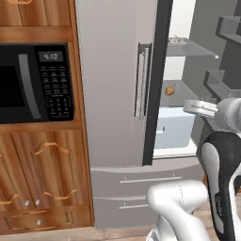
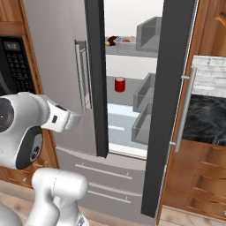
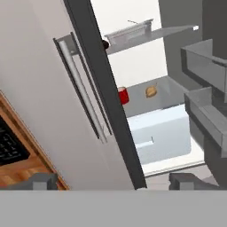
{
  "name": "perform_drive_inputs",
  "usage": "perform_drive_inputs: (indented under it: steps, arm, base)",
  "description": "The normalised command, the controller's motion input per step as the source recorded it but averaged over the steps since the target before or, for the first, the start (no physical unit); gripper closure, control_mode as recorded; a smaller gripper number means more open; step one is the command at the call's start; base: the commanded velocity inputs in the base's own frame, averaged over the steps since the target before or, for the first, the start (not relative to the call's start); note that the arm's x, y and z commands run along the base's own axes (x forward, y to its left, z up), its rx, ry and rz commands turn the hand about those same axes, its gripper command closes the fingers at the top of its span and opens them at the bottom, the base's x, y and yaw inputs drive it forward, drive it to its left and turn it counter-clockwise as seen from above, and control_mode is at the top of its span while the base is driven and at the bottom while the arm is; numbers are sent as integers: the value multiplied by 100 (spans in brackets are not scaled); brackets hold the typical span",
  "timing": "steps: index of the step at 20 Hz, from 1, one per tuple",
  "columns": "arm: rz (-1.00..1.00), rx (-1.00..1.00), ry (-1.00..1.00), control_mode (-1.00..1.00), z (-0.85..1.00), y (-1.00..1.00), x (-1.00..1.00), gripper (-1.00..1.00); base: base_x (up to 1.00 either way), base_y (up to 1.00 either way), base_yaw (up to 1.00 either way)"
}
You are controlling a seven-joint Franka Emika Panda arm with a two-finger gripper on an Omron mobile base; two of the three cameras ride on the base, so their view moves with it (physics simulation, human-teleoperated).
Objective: Place the tupperware on the top shelf of the fridge. Make space for the tupperware among the existing items by rearranging them on the shelves if needed. Close the fridge door when finished.
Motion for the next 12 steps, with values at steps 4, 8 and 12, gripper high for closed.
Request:
perform_drive_inputs:
  steps: [4,8,12]
  arm:
    - [0,33,7,-100,-9,-54,-100,-100]
    - [0,37,1,-100,-21,-63,-100,-100]
    - [-1,35,13,-100,0,-76,-81,-100]
  base:
    - [0,0,0]
    - [0,0,0]
    - [0,0,0]
